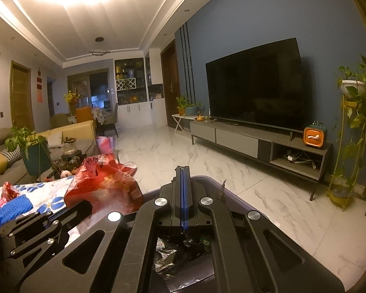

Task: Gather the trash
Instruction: 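Carry both bags over the grey bin and open both tools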

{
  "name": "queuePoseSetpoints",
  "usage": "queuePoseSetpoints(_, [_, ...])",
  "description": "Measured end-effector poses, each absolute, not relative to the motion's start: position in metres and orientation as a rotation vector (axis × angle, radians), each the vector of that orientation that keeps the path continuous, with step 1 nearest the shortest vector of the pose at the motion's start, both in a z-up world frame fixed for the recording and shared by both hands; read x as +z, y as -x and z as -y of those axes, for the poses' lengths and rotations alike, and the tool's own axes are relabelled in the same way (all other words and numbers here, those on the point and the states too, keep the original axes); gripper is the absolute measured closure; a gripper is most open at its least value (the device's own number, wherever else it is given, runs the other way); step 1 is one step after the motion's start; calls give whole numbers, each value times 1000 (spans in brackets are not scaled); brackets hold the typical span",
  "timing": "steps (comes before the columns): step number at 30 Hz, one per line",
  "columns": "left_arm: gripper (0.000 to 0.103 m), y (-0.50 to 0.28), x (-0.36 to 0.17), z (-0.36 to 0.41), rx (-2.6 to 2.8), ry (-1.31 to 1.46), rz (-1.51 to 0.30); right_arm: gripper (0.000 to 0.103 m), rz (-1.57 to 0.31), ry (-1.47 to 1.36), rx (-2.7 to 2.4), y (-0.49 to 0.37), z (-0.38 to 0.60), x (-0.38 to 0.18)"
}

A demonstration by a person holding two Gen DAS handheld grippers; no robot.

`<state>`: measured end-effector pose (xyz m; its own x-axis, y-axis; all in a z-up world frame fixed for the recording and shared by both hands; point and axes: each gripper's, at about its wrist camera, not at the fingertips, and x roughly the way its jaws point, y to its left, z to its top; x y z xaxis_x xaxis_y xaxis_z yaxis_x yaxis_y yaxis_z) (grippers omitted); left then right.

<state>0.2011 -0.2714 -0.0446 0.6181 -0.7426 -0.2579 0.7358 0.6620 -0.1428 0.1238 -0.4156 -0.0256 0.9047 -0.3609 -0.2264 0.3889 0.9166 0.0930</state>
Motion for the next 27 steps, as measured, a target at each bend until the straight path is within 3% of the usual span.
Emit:
queuePoseSetpoints(17, [100,-213,-46,270,-884,44,-340,102,-216,-143,-391,-130,414,-26])
queuePoseSetpoints(23, [100,-211,-47,277,-893,31,-354,98,-213,-150,-386,-130,418,-25])
queuePoseSetpoints(26, [92,-216,-50,280,-901,29,-383,77,-205,-161,-394,-126,421,-26])
queuePoseSetpoints(27, [82,-217,-50,282,-899,25,-390,61,-198,-166,-398,-123,422,-26])
